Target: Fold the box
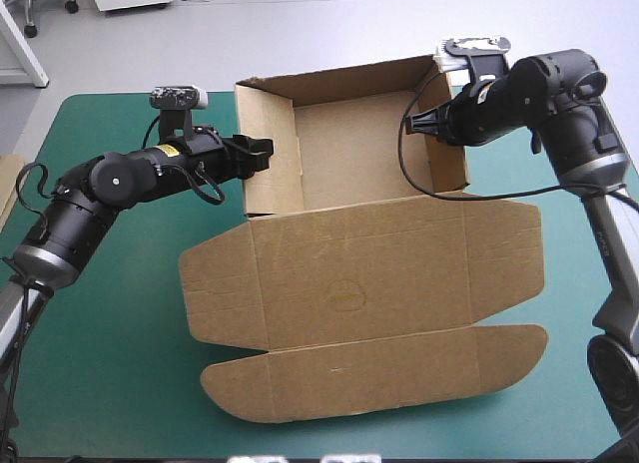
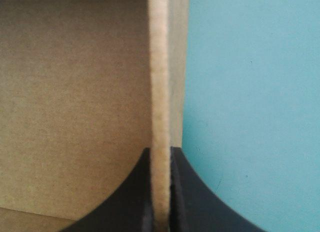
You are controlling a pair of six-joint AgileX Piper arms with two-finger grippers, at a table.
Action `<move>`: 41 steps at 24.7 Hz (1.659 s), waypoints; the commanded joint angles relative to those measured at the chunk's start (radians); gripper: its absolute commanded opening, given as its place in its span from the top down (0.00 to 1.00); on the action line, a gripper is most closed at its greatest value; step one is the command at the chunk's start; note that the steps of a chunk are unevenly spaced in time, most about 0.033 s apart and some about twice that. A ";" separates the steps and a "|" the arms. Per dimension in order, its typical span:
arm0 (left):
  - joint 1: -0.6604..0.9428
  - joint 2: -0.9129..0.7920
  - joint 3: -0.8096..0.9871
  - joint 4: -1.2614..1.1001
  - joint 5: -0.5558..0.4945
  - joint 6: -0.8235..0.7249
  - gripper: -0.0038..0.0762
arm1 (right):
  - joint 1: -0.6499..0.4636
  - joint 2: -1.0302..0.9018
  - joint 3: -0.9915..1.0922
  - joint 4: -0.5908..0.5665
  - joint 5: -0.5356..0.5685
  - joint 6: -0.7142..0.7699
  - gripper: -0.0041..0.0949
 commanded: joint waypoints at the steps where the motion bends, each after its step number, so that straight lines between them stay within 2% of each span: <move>1: -0.009 -0.033 -0.054 0.139 0.000 -0.164 0.53 | 0.091 -0.028 -0.028 -0.013 -0.087 0.085 0.97; 5: -0.009 -0.018 -0.095 0.296 0.115 -0.228 0.90 | 0.199 0.008 -0.028 -0.121 -0.099 0.197 0.97; 6: -0.009 -0.015 -0.098 0.316 0.130 -0.228 0.96 | 0.223 0.015 -0.028 -0.143 -0.099 0.221 0.97; 12: -0.009 0.011 -0.098 0.420 0.163 -0.281 0.96 | 0.334 0.072 -0.028 -0.300 -0.088 0.323 0.97; 19: -0.009 0.077 -0.098 0.449 0.202 -0.327 0.96 | 0.307 0.138 -0.028 -0.308 0.017 0.289 0.97; 21: -0.009 0.118 -0.098 0.449 0.249 -0.329 0.96 | 0.291 0.156 -0.028 -0.270 0.017 0.261 0.97; 22: -0.009 0.163 -0.098 0.457 0.309 -0.329 0.96 | 0.281 0.172 -0.028 -0.236 0.017 0.238 0.97; 24: -0.009 0.223 -0.098 0.472 0.354 -0.333 0.96 | 0.280 0.195 -0.028 -0.235 0.017 0.233 0.97; 30: -0.009 0.270 -0.098 0.470 0.286 -0.333 0.96 | 0.273 0.265 -0.028 -0.235 0.017 0.233 0.97; 35: -0.009 0.272 -0.098 0.496 0.142 -0.340 0.96 | 0.197 0.340 -0.028 -0.133 0.017 0.223 0.97; 37: -0.009 0.286 -0.098 0.498 0.101 -0.340 0.96 | 0.192 0.355 -0.028 -0.133 0.014 0.223 0.97; 41: -0.009 0.337 -0.098 0.498 0.118 -0.364 0.96 | 0.192 0.383 -0.028 -0.135 0.012 0.256 0.97</move>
